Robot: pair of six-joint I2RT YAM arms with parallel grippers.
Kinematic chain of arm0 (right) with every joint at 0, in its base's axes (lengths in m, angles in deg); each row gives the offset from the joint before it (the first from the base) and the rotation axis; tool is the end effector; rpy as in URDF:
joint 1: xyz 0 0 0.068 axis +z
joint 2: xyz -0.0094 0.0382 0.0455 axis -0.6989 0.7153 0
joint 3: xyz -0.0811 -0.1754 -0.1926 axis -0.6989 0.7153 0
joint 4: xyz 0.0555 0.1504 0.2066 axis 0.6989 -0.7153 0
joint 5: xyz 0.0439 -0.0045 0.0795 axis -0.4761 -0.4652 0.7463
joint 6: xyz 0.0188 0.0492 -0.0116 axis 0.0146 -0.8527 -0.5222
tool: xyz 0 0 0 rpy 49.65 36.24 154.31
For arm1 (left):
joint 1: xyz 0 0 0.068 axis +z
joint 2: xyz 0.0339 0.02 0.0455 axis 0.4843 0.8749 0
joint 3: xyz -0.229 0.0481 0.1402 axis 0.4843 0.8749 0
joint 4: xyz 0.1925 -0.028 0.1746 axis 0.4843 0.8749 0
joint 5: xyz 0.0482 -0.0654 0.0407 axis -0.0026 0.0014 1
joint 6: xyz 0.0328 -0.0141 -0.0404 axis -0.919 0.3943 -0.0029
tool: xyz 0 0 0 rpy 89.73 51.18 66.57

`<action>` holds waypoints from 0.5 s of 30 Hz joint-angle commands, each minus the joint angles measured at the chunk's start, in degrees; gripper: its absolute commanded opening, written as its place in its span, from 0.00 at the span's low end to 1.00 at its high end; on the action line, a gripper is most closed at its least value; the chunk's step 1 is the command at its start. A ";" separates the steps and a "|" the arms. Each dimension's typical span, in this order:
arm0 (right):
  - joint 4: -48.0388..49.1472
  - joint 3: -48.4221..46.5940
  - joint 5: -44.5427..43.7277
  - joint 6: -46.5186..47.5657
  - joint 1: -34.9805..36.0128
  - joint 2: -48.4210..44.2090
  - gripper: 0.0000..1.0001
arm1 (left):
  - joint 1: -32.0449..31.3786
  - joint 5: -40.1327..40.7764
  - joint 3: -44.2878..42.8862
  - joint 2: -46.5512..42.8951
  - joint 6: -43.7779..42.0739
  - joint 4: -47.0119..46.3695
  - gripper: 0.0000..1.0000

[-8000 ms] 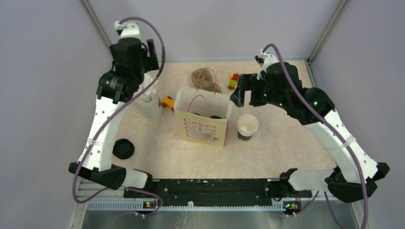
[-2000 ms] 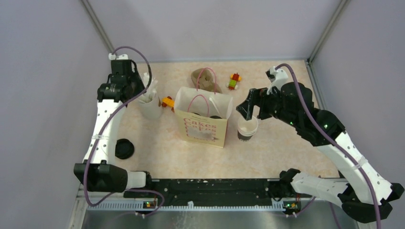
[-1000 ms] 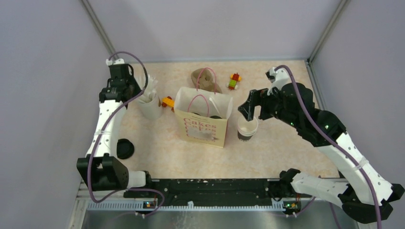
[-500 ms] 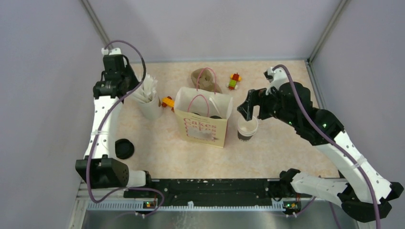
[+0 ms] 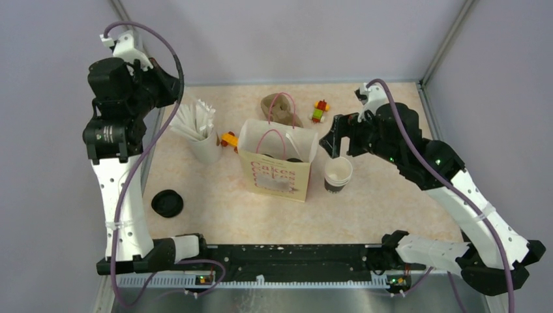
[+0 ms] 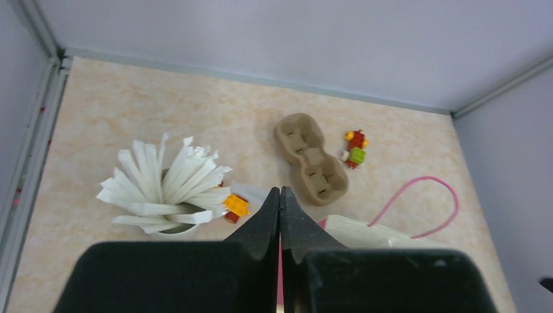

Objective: Pack the takeout coffee

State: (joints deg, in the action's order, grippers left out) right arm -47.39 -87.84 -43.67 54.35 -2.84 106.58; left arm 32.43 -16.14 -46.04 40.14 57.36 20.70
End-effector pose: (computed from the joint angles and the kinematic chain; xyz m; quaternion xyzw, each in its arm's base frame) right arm 0.1446 0.1234 0.4455 -0.1266 0.8304 0.2460 0.4836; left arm 0.2079 0.0061 0.5297 -0.0960 0.7842 -0.1508 0.5941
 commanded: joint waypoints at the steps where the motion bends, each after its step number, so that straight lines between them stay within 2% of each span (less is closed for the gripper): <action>1: 0.27 -3.18 -0.39 1.43 -0.45 1.10 0.92 | 0.31 -11.02 -9.43 1.81 -0.23 5.71 0.00; 3: 0.10 -3.83 -0.05 1.47 -0.45 1.81 0.92 | 0.24 -11.67 -12.88 2.29 -0.50 6.83 0.00; 7: -0.41 -5.20 0.38 1.68 -0.45 3.55 0.92 | 0.31 -17.15 -15.28 2.02 1.72 3.19 0.00; 15: -0.15 -6.72 0.82 3.12 -0.45 5.47 0.92 | 0.29 -38.23 -14.90 2.72 15.62 -10.54 0.00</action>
State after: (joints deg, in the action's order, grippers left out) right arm -48.35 -91.29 -43.14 55.99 -2.84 111.70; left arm 32.43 -40.77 -60.22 42.24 64.47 20.44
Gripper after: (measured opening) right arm 0.922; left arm 0.004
